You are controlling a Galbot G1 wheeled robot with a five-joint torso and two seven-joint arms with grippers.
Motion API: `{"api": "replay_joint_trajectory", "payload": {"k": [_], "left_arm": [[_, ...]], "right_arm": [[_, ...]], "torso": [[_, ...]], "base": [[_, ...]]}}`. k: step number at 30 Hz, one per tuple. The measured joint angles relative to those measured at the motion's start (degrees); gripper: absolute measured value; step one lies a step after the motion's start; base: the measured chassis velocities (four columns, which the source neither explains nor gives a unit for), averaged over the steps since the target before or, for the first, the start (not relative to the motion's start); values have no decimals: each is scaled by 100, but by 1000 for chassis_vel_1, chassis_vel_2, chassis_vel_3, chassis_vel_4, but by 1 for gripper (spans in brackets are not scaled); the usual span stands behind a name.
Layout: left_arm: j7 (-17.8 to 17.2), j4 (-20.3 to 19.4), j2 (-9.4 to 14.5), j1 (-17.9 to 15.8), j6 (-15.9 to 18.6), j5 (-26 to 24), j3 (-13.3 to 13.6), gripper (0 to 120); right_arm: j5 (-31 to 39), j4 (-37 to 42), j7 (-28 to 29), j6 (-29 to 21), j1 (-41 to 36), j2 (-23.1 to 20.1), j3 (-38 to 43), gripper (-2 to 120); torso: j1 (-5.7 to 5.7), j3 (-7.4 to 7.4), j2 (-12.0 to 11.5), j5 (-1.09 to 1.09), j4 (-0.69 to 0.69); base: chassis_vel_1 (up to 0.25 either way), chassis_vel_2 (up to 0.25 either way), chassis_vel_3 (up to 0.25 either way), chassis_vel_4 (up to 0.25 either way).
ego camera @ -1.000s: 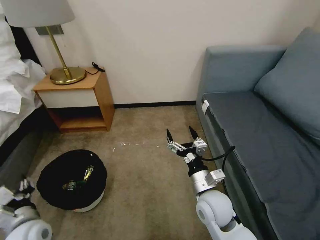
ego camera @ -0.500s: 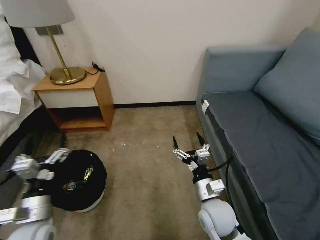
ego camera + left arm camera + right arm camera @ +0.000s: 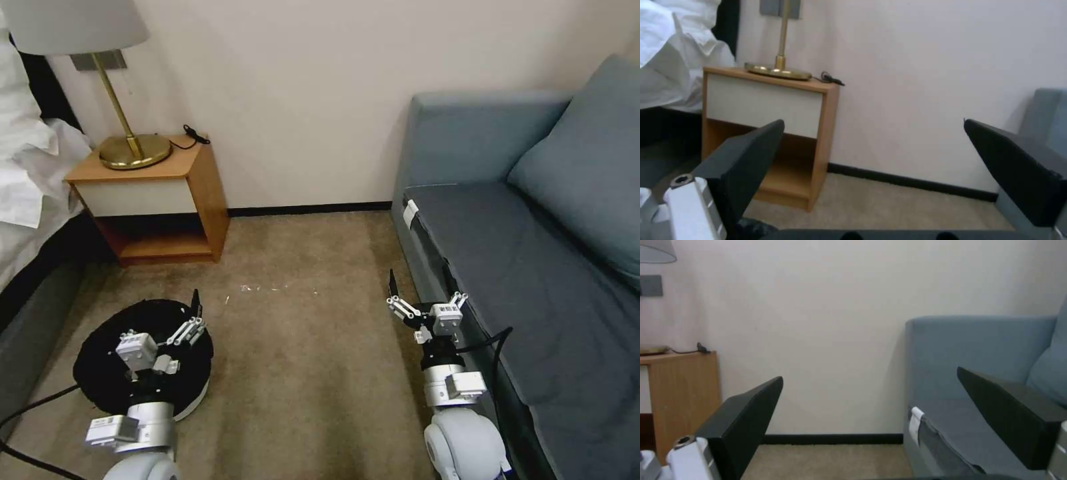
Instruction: Pick up the trash bin, then pick up the garbage on the floor and place it into the trash bin.
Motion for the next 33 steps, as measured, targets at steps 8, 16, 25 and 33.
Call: {"api": "replay_joint_trajectory", "payload": {"k": [8,16,25,33], "left_arm": [[-3,4,7,-2,0,-11,-13,100],[-12,7,10,-5,0,-24,-20,100],[-21,10,12,-7,3,-30,-24,100],[-24,11,15,-8,6,-34,-27,100]], "right_arm": [[15,0,4,-7,8,-5,-9,100],[21,0,5,-12,12,-8,-16,100],[25,0,5,-14,15,-11,-19,100],[29,-2,5,-14,18,-12,-23,100]], "torso": [[0,0,0,0,0],[0,0,0,0,0],[0,0,0,-1,0],[0,0,0,-1,0]], "base": [[0,0,0,0],[0,0,0,0],[11,-13,-20,7],[10,-6,-12,7]]}}
